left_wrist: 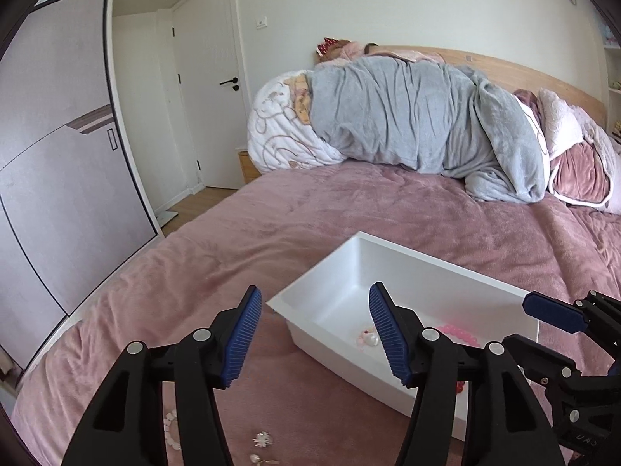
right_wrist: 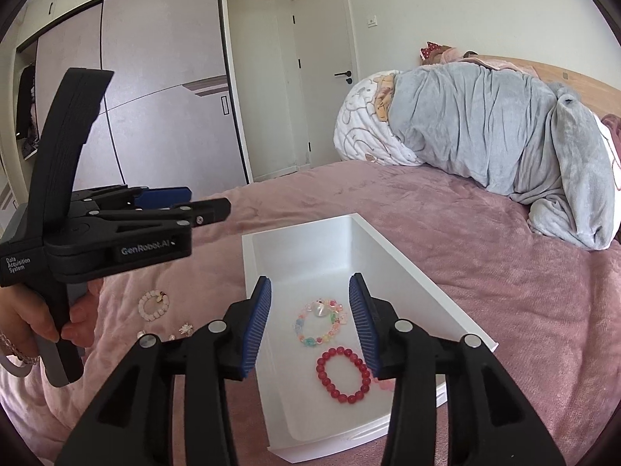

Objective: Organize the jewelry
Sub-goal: 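Open the left tool releasing the pendant while the right releases the red bracelet in the box, then move both open tools back from the box to the remaining jewelry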

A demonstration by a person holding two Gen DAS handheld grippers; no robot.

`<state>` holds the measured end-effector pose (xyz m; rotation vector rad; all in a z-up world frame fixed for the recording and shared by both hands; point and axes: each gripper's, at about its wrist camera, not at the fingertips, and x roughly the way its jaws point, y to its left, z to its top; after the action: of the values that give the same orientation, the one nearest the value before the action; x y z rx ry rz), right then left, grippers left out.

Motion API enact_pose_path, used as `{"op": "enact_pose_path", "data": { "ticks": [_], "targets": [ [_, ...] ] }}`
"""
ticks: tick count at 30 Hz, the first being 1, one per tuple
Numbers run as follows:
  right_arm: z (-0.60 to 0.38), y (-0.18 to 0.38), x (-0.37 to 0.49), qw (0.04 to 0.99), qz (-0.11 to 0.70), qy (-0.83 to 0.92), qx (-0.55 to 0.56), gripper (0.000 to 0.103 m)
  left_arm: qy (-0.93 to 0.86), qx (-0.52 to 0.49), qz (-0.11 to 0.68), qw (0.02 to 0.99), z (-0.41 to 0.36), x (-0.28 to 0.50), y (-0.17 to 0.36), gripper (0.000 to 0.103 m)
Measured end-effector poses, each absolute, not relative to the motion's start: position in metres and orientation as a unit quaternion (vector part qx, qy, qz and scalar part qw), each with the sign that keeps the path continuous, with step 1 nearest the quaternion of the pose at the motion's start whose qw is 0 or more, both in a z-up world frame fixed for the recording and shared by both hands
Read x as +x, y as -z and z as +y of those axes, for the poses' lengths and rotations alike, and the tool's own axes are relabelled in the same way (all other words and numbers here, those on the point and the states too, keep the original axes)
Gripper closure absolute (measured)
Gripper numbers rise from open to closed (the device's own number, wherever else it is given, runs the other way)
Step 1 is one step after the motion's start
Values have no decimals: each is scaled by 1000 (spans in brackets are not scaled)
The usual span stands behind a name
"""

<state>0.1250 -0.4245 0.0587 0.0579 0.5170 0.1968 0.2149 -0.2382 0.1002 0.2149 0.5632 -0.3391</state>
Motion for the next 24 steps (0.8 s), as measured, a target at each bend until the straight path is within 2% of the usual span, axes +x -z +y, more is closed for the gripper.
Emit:
{"op": "enact_pose_path", "data": {
  "ticks": [4, 8, 10, 24],
  "targets": [
    [-409, -68, 116, 964, 246, -100, 14, 52, 142, 78, 264, 951, -197, 208, -113, 39],
    [-391, -73, 110, 965, 241, -104, -5, 50, 122, 53, 261, 956, -155, 202, -117, 33],
    [-382, -74, 106, 965, 237, -110, -10, 44, 112, 47, 261, 958, -136, 199, -116, 32],
    [-317, -53, 96, 955, 242, -172, -12, 44, 66, 45, 256, 963, -35, 170, -81, 21]
  ]
}}
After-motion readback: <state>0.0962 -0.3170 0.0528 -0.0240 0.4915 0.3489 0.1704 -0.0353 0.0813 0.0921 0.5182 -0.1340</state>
